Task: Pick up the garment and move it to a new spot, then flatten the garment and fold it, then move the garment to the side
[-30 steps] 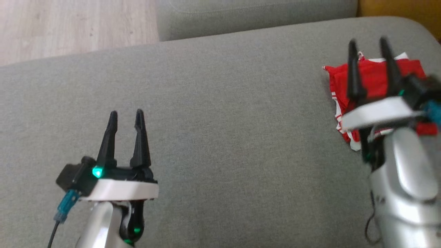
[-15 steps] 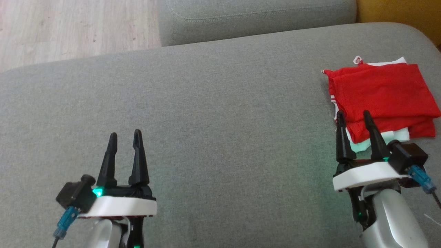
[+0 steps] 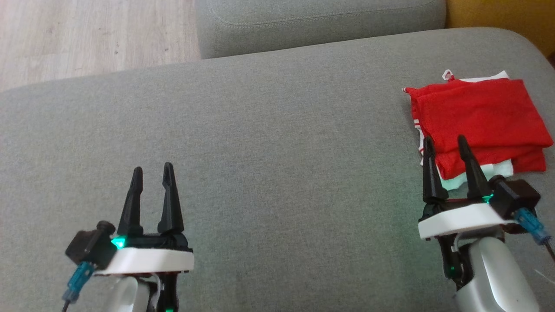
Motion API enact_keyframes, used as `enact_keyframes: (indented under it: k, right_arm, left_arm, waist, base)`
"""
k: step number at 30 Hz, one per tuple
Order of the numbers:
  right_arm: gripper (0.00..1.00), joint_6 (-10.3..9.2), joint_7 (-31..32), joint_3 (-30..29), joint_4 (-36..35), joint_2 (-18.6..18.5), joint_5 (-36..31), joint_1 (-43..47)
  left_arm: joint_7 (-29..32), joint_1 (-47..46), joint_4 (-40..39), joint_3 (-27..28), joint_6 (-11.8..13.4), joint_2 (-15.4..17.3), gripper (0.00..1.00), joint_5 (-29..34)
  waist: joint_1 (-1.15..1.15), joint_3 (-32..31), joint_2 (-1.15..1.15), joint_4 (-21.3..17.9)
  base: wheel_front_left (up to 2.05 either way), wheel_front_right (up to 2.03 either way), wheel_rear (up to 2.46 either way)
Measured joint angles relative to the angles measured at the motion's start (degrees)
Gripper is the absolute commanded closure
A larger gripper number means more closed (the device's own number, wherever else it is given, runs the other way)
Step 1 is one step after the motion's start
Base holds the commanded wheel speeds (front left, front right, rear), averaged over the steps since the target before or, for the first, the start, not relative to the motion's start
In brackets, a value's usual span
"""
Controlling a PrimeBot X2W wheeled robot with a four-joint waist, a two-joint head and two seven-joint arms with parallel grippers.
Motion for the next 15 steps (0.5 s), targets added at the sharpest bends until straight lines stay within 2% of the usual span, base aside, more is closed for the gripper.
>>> enact_keyframes:
  k: [15]
  right_arm:
    - [0.00, 0.00, 0.0, 1.0, 0.0, 0.0, 0.0, 0.0]
  left_arm:
    - [0.0, 0.1, 0.1, 0.8, 0.0, 0.0, 0.00, 0.0]
  waist:
    - [-0.01, -0.3, 0.00, 0.0]
  base:
    - [0.00, 0.00, 0.00]
